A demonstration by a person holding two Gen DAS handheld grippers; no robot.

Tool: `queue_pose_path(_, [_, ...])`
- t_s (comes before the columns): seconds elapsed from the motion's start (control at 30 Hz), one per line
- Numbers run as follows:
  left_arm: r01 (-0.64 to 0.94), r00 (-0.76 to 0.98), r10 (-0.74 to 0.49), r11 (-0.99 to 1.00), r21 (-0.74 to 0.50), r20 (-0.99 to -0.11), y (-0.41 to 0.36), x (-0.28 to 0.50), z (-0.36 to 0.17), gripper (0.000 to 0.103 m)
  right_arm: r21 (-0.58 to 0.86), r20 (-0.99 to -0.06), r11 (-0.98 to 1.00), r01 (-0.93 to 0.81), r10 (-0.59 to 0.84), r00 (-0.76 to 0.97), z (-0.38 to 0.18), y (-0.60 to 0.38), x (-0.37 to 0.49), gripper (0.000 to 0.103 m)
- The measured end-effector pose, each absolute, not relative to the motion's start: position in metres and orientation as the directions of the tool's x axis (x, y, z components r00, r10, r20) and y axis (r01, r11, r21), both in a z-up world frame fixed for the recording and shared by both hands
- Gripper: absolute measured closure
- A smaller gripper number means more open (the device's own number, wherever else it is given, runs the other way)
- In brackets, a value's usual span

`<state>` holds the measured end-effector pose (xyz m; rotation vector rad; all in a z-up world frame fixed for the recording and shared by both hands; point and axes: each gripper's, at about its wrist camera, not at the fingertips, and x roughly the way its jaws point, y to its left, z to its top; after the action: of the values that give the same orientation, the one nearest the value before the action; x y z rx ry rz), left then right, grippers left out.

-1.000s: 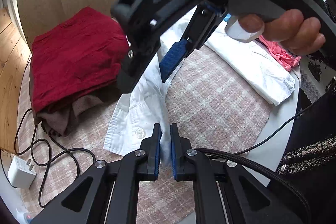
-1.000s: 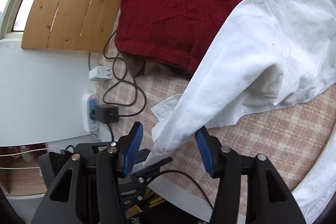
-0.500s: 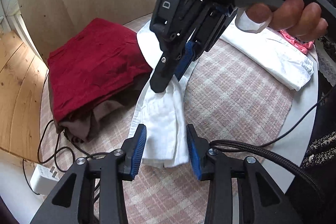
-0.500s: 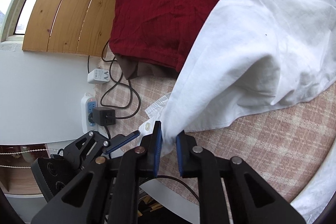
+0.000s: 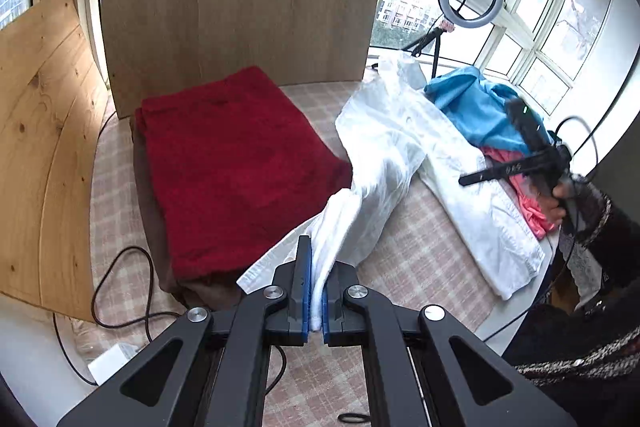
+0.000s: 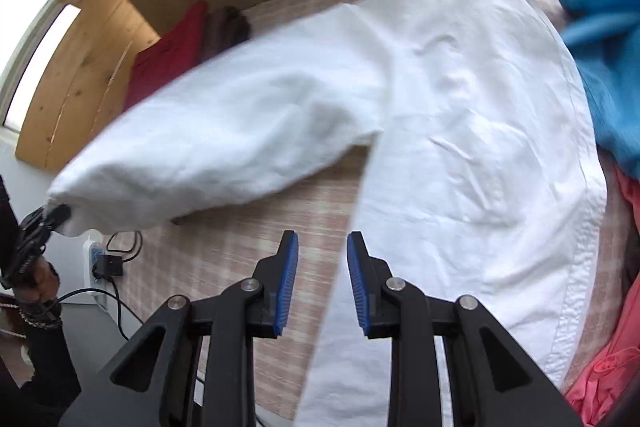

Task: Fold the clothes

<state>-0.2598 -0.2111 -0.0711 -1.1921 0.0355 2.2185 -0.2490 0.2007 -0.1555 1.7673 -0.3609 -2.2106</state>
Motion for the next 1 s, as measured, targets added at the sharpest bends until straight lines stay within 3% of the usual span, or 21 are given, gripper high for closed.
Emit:
queue_pose_path(0.13, [-0.535, -0.371, 0.538, -0.79, -0.299, -0.757, -0.205, -0.271, -0.051, 0.1, 0.279, -0.948, -0.957, 0.078, -0.287, -0.139, -0.192, 0.212, -0.234, 0.077])
queue_pose_path(0.3, [-0.577, -0.369, 0.546, -0.769, -0.275, -0.752, -0.179, -0.271, -0.035, 0.1, 0.211, -0.94, -0.962, 0.175, -0.249, -0.233, -0.168, 0.212, -0.191, 0.079])
queue_pose_path(0.5, [-0.634, -0.365, 0.578, -0.728, -0.259, -0.73, -0.147, -0.266, -0.016, 0.1, 0.11, -0.973, -0.934, 0.34, -0.171, -0.157, -0.174, 0.193, -0.117, 0.079])
queue_pose_path(0.63, [-0.7, -0.355, 0.601, -0.678, -0.222, -0.716, -0.116, -0.253, -0.001, 0.1, 0.204, -0.966, -0.91, 0.361, -0.248, -0.078, -0.166, 0.2, -0.088, 0.079])
queue_pose_path(0.93, [-0.83, -0.277, 0.586, -0.545, -0.117, -0.762, 0.007, -0.19, -0.003, 0.1, 0.314, -0.893, -0.937, 0.152, -0.346, -0.288, -0.08, 0.29, -0.186, 0.077])
queue_pose_path(1.0, [-0.856, -0.252, 0.572, -0.508, -0.096, -0.781, 0.048, -0.171, -0.014, 0.1, 0.337, -0.876, -0.931, 0.139, -0.364, -0.317, -0.068, 0.314, -0.217, 0.072])
